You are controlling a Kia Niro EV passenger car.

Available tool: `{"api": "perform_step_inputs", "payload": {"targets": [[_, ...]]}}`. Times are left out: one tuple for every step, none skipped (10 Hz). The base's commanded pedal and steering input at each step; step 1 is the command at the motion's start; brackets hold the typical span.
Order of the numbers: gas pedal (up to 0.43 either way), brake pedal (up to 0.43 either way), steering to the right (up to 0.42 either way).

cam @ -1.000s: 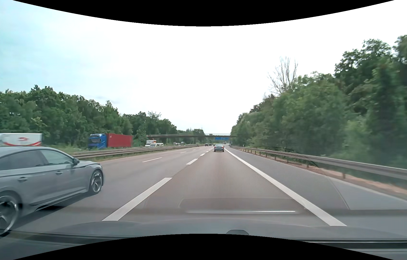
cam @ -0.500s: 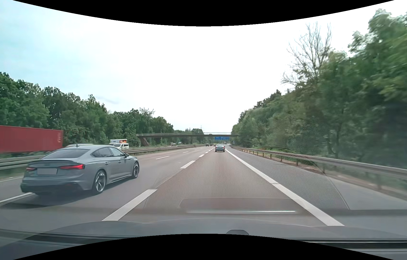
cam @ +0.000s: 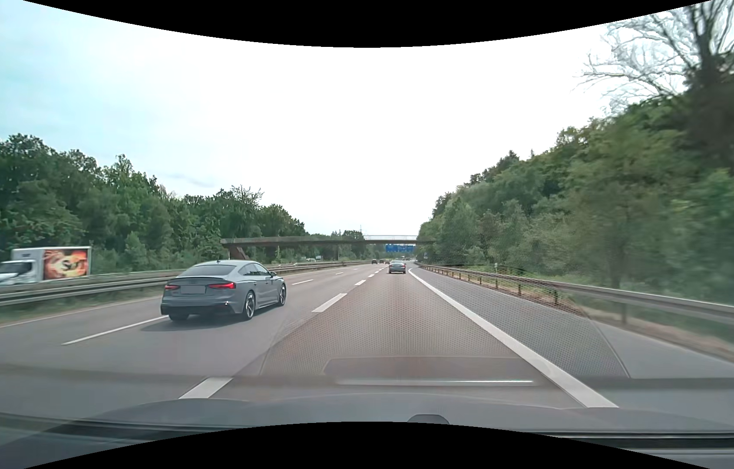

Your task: Follow the waypoints while adhering to traffic rules and regulations

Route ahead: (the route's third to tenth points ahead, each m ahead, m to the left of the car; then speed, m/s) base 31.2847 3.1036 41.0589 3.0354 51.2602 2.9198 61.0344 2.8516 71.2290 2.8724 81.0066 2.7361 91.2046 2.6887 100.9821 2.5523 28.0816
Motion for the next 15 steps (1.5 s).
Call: {"api": "perform_step_inputs", "payload": {"targets": [[0.098, 0.000, -0.002], [0.098, 0.000, -0.003], [0.098, 0.000, -0.003], [0.098, 0.000, -0.003], [0.098, 0.000, -0.003], [0.098, 0.000, -0.002], [0.098, 0.000, -0.003], [0.098, 0.000, -0.003], [0.098, 0.000, -0.003], [0.098, 0.000, -0.003], [0.098, 0.000, -0.002], [0.098, 0.000, -0.003], [0.098, 0.000, -0.002], [0.098, 0.000, -0.003], [0.098, 0.000, -0.002]]}}
